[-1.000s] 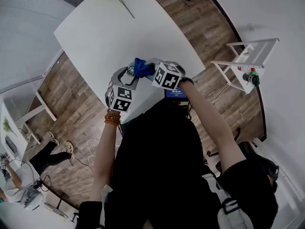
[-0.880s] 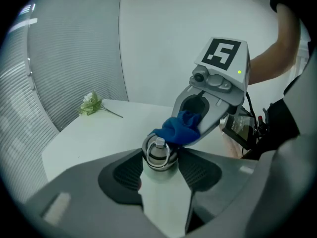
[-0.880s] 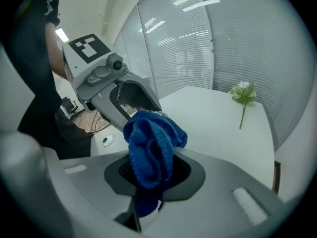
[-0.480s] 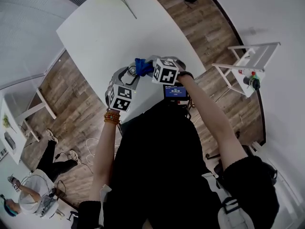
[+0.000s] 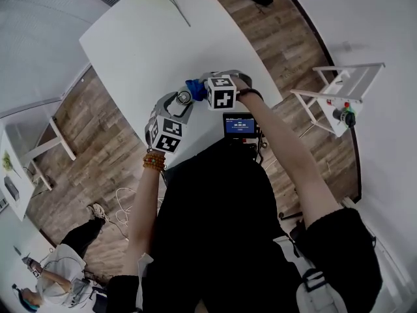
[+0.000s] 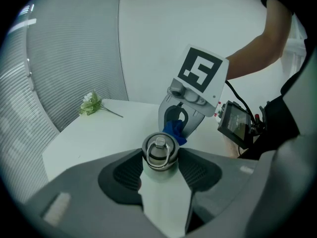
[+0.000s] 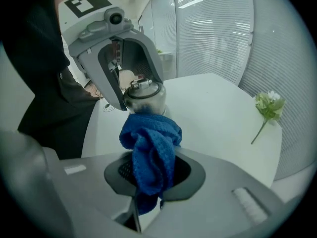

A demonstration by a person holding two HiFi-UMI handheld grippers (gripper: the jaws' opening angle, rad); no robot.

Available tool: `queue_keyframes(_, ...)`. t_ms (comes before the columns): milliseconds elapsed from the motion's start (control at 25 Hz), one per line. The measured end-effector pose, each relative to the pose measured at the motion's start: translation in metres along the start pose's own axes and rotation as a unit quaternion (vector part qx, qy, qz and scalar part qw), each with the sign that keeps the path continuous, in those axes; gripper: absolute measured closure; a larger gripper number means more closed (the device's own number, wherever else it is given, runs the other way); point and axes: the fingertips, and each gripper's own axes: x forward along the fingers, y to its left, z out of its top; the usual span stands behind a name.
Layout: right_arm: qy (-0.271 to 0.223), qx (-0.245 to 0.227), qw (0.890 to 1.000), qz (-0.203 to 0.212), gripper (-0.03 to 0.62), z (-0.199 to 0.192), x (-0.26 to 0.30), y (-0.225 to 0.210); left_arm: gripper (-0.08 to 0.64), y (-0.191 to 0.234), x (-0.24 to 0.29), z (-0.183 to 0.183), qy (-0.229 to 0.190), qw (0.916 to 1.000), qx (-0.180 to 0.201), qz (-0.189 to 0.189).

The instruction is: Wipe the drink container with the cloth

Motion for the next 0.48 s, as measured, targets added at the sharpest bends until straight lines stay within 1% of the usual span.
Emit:
queue_keyframes(120,0.013,-0.005,1.0,0.008,0.5,-0.007,0.012,0.0,0.225,0.001,0.0,0.0,0.001,1.0,-0.001,0.001)
queue_keyframes(280,0.025,-0.008,1.0,0.009,0.5,-0.01,0.019,0.0,0.224,0.0,0.001,-0.001,0.0,1.0,-0.002,0.004)
queue_keyframes(480,0.065,-0.052,0.996,-0.006,0.5,-0.016,0.031,0.005,0.212,-0.001,0.001,0.0,-0.003,1.0,-0.006,0.0)
